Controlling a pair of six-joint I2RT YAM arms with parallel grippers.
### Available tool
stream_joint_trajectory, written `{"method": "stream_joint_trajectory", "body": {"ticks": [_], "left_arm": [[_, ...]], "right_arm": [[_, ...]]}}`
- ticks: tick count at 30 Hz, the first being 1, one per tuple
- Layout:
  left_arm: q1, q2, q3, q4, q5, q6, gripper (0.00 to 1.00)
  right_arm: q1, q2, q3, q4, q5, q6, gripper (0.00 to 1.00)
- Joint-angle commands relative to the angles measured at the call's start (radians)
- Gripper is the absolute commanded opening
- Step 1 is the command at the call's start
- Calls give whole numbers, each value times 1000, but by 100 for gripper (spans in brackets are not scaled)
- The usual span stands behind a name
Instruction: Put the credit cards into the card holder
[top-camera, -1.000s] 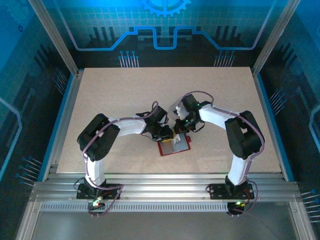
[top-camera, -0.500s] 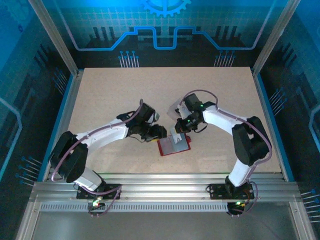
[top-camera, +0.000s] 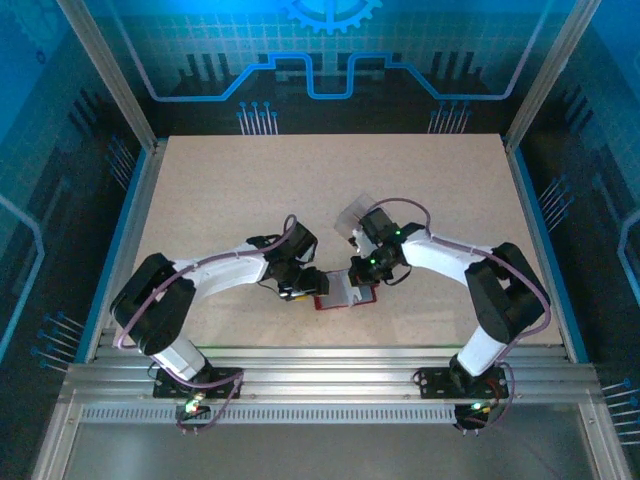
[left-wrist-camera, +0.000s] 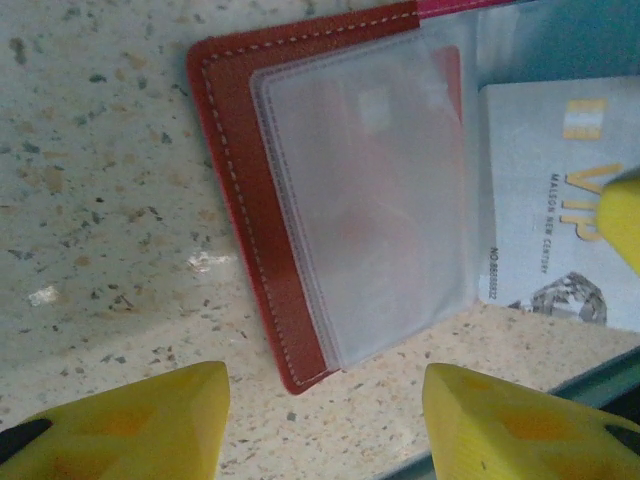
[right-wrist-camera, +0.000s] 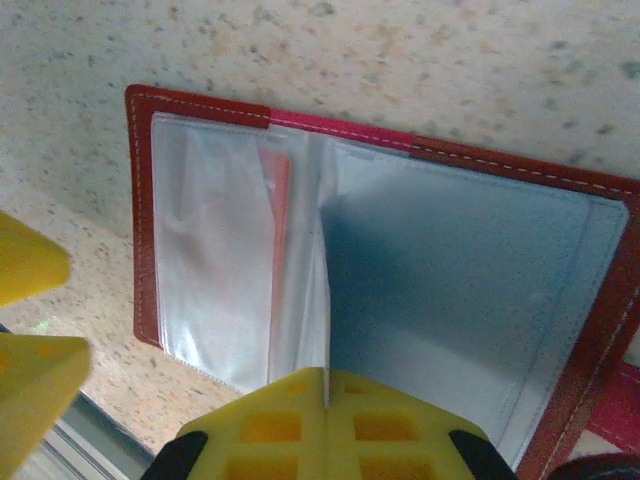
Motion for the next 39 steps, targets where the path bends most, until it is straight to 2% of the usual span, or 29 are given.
{"method": "stream_joint_trajectory", "body": {"ticks": [1, 8, 15, 25, 33, 39], "left_arm": [[-3, 15, 9, -4, -29, 4, 56], [-4, 20, 48, -71, -134, 33, 56], [-11, 72, 96, -69, -149, 57, 56], [-18, 178, 155, -77, -231, 54, 47], [-18, 199, 130, -60, -260, 41, 39], [-18, 204, 119, -46, -248, 34, 38]], "right_arm": [[27, -20, -12, 70, 22, 107, 0], [35, -93, -7, 24, 123, 150, 0], [31, -151, -3, -2, 130, 127, 0], [-41, -202, -56, 94, -1, 119, 1], [-55, -163, -161, 314, -100, 130, 1], [-55, -139, -211, 446, -140, 147, 1]]}}
